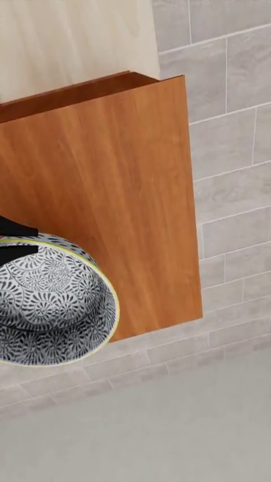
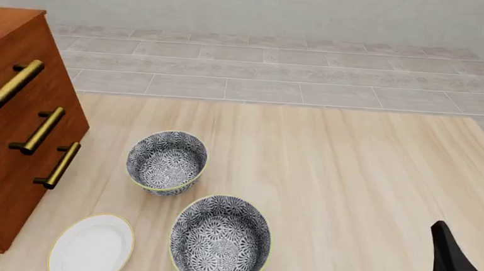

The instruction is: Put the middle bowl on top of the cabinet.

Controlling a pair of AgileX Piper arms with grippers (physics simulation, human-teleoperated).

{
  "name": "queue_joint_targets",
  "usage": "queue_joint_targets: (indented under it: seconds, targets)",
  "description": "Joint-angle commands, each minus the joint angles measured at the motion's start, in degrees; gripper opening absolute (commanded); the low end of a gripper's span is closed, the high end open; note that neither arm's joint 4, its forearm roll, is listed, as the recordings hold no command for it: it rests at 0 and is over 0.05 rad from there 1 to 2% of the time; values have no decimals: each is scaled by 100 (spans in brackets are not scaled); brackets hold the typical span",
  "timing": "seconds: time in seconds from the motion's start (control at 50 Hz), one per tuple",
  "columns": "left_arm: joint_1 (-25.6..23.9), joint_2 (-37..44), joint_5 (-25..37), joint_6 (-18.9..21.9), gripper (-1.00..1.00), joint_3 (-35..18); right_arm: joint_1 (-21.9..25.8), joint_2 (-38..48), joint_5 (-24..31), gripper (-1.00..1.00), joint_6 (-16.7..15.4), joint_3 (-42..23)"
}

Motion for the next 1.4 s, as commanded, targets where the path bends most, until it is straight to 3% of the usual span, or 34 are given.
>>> queue_joint_targets:
  seconds: [0.02,0.4,1.02,1.36,1.38,1.4]
  targets:
    - [-3,-11,-81,31,-100,93,-2,-2,-2,100,1,1]
    - [63,-59,-103,89,-100,225,8,1,4,100,-42,-2]
    - [133,-13,-23,200,-100,12,8,5,-2,100,-27,1]
    - [46,-105,-207,71,-100,98,9,4,1,100,-28,-1]
    - [65,-112,-210,62,100,122,9,4,1,100,-29,-1]
    - [29,-120,-234,49,100,126,8,4,1,100,-29,-2]
